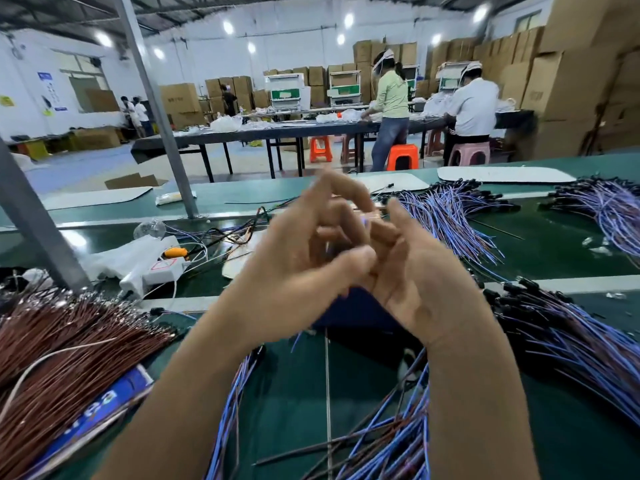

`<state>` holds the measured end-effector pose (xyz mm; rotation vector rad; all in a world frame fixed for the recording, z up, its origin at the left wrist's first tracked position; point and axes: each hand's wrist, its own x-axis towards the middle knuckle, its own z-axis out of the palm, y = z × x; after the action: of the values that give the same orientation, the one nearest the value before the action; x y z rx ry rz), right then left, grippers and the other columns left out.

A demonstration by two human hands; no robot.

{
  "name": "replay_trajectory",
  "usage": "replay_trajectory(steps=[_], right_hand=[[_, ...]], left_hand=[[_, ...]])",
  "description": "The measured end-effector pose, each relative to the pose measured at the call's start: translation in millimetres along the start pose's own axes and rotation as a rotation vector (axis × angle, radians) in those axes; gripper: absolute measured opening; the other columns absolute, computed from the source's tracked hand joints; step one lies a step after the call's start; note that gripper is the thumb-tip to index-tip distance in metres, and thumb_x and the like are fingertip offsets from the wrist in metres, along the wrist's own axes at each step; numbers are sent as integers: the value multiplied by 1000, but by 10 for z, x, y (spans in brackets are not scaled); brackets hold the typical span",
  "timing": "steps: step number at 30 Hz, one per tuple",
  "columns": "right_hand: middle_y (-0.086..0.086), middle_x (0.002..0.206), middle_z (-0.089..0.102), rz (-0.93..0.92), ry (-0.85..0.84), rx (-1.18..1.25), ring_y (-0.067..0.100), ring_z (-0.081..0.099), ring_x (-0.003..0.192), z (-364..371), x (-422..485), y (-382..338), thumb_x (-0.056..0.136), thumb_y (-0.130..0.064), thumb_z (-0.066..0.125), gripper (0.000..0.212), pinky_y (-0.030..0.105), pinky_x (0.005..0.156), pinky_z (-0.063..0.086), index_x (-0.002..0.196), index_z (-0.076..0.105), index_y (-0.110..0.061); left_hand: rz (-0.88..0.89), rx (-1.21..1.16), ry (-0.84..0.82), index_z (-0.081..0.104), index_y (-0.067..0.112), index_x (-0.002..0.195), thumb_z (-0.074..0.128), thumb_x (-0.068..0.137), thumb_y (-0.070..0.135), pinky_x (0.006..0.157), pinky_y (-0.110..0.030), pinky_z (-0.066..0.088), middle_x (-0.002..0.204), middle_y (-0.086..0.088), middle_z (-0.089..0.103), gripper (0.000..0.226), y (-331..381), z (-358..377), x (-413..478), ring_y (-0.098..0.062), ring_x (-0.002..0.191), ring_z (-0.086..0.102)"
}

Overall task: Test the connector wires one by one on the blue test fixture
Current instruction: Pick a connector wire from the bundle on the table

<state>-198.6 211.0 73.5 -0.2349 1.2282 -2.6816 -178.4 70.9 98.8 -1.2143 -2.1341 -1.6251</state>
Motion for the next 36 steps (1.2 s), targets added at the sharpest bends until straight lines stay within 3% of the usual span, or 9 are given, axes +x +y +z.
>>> replay_trajectory(steps=[3, 6, 11, 14, 16, 20, 25, 30, 36], right_hand=[[-5, 46, 50, -257, 197, 265, 7, 53, 41, -93, -69, -153, 102, -28, 36, 40, 15, 42, 43, 86, 64, -5], [-10, 43, 29, -447, 415, 275, 3, 26, 33, -237, -146, -262, 104, -29, 32, 39, 15, 34, 23, 81, 59, -13], [-10, 44, 30, -652, 621, 166, 5, 22, 36, -383, -229, -356, 104, -28, 33, 35, 16, 37, 20, 80, 58, -19], [-11, 46, 34, -657, 580, -21, 3, 25, 37, -374, -238, -352, 102, -27, 39, 32, 16, 36, 23, 82, 62, -19], [-10, 50, 46, -565, 523, -276, 3, 36, 41, -315, -220, -294, 100, -21, 45, 28, 15, 39, 31, 83, 67, -16], [-3, 51, 63, -281, 276, -760, -1, 52, 49, -124, -142, -114, 93, -10, 53, 23, 7, 52, 39, 79, 71, -15], [5, 61, 70, -88, 72, -986, -5, 49, 42, -57, -115, -4, 93, -4, 55, 20, 2, 48, 35, 83, 73, -3], [9, 71, 72, -58, 344, -1018, 8, 50, 54, -206, -43, 10, 89, 7, 56, 20, 7, 42, 35, 86, 71, -6], [5, 49, 62, 73, 577, -1110, 12, 39, 38, -547, -48, -48, 92, -5, 58, 19, 19, 38, 36, 76, 68, -4]], left_hand=[[-162, -44, -269, 60, 9, 95, 55, 83, 34, 53, -16, 42, 66, -5, 54, 28, -69, 21, -113, -9, 56, 53], [-452, 116, -470, 62, 15, 89, 62, 84, 53, 51, -18, 42, 63, 2, 60, 38, -208, -32, -92, -13, 54, 55], [-663, 514, -620, 59, 25, 87, 58, 84, 55, 61, -26, 50, 71, 7, 70, 30, -447, -133, -123, -9, 60, 61], [-599, 701, -504, 62, 27, 89, 58, 86, 49, 77, -26, 51, 81, 12, 69, 23, -570, -195, -119, -3, 77, 62], [-494, 556, -262, 67, 26, 98, 61, 88, 38, 85, -27, 51, 91, 11, 71, 16, -583, -176, -79, -5, 86, 65], [-391, -30, 154, 66, 22, 109, 60, 91, 22, 60, -21, 54, 88, 7, 74, 19, -538, -21, 18, -9, 69, 68], [-360, -215, 260, 69, 17, 82, 55, 93, 6, 46, -16, 44, 65, 6, 68, 21, -611, 44, 29, -4, 49, 54], [-486, -227, 240, 69, 12, 75, 60, 90, 5, 41, -15, 41, 57, 4, 64, 19, -758, 31, 29, -5, 41, 48], [-641, 3, 238, 69, 10, 73, 62, 90, 11, 42, -19, 39, 48, 8, 58, 18, -1048, 79, 2, -7, 37, 43]])
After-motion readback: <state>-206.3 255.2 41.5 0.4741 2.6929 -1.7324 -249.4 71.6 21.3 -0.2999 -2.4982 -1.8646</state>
